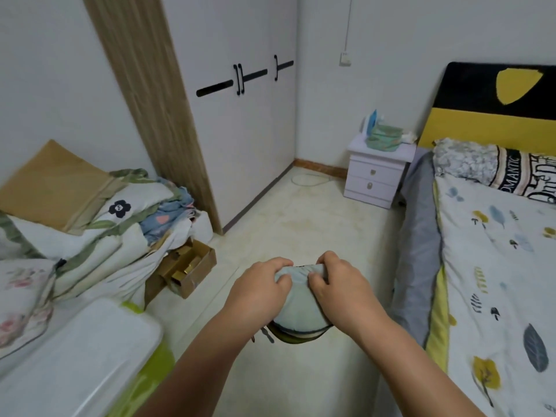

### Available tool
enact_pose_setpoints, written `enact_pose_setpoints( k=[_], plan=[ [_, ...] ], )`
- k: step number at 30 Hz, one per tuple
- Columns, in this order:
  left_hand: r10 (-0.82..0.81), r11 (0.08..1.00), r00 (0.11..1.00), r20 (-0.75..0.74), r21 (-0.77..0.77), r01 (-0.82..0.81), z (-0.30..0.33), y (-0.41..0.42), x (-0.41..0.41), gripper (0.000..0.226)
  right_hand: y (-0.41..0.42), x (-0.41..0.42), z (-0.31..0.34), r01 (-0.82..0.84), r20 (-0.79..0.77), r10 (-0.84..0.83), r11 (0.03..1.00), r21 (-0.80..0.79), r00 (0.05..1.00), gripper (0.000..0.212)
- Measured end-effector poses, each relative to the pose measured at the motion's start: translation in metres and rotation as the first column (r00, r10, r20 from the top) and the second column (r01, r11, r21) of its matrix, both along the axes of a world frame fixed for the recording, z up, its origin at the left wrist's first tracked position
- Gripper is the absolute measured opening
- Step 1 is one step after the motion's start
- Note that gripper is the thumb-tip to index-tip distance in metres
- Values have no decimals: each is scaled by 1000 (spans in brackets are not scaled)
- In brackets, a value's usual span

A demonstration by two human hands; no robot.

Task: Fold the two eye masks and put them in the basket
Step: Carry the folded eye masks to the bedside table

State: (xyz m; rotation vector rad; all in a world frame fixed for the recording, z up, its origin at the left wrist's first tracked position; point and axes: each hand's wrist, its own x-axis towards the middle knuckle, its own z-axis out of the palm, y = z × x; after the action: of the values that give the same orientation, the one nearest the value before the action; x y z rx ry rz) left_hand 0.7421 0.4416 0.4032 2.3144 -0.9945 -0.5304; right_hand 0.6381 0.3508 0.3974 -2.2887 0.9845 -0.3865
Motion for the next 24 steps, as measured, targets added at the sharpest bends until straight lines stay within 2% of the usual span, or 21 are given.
enact_pose_setpoints(
  k=[14, 24],
  plan=[
    [-231, 970, 972, 40, -73, 233, 11, -129, 172, 37, -106, 152, 15, 225, 15, -225, 974, -6, 974, 19],
    [-335, 940, 942, 3, -71, 334, 6, -226, 249, 36, -189, 222, 14, 326, 3, -326, 945, -9, 945, 18]
  ],
)
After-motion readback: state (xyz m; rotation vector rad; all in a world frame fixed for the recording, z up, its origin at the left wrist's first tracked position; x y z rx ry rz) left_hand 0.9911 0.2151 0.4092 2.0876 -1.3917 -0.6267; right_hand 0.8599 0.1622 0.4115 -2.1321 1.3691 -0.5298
